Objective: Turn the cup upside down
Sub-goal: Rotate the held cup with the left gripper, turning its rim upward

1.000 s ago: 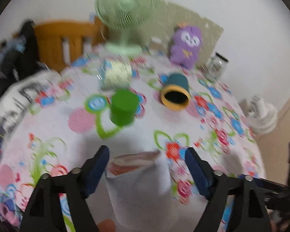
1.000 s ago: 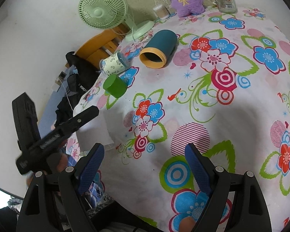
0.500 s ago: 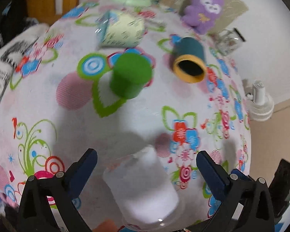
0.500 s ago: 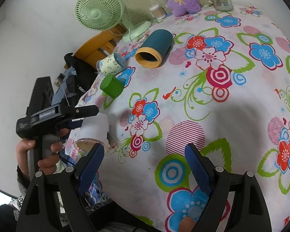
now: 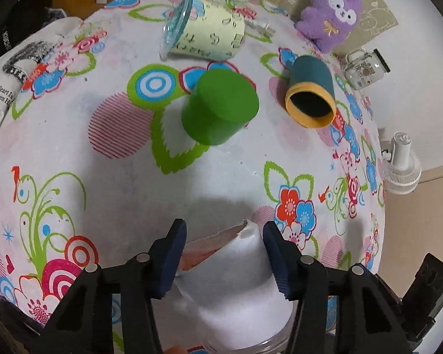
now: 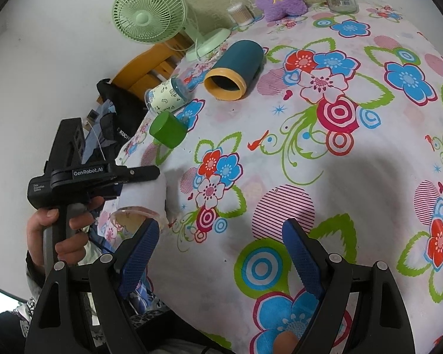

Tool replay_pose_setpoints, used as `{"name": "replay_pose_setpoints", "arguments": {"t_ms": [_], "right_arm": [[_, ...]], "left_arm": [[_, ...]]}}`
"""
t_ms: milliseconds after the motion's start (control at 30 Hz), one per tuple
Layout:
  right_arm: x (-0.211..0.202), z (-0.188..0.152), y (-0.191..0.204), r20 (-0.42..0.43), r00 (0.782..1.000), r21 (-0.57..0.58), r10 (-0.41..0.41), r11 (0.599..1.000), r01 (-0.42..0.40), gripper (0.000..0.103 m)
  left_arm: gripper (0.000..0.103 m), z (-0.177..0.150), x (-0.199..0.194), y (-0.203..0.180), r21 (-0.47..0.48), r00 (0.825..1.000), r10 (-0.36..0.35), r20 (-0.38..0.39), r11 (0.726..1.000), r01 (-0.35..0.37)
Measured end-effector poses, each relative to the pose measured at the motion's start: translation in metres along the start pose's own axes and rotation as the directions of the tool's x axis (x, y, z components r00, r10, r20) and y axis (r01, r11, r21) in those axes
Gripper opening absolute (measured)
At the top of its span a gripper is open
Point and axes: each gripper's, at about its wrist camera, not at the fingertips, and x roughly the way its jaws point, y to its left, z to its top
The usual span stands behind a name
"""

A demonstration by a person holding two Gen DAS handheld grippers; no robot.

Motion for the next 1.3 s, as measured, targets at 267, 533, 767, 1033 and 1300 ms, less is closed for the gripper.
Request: {"name": "replay_pose_setpoints", "arguments": {"t_ms": [267, 533, 767, 1033, 1300], "right_arm": [[0.001, 0.001, 0.005, 0.005, 1.0, -0.016, -0.002, 1.0, 0.002, 0.087], [0.007, 0.0, 0.02, -0.004, 1.0, -0.077, -0.009, 0.997, 0.008, 0.087], [0.005, 0.006, 0.03, 0.004, 1.0, -0.122, -0.014, 0.992, 0.015, 0.087], [0.016, 0.003, 0.035, -0.02, 1.0, -0.139, 0.003, 0.99, -0.005, 0.087], [0.015, 0.001, 0.048, -0.034, 0.999, -0.21, 0.002, 0.978, -0.009, 0.087]], "left_arm": [[0.042, -0.008, -0.038, -0.016, 0.087, 0.97, -0.009, 0.242, 0.996, -0.013], [0.045, -0.025, -0.042, -0.031, 0.153, 0.944, 0.032, 0.329, 0.984, -0.087], [0.103, -0.042, -0.059, 0.001, -0.065, 0.929, -0.017, 0.369, 0.997, 0.044], [0.103, -0.032, -0.042, 0.029, -0.214, 0.97, -0.001, 0.241, 0.975, 0.054], [0.094, -0.028, -0.01, 0.024, -0.239, 0.987, -0.019, 0.162, 0.969, 0.058]]}}
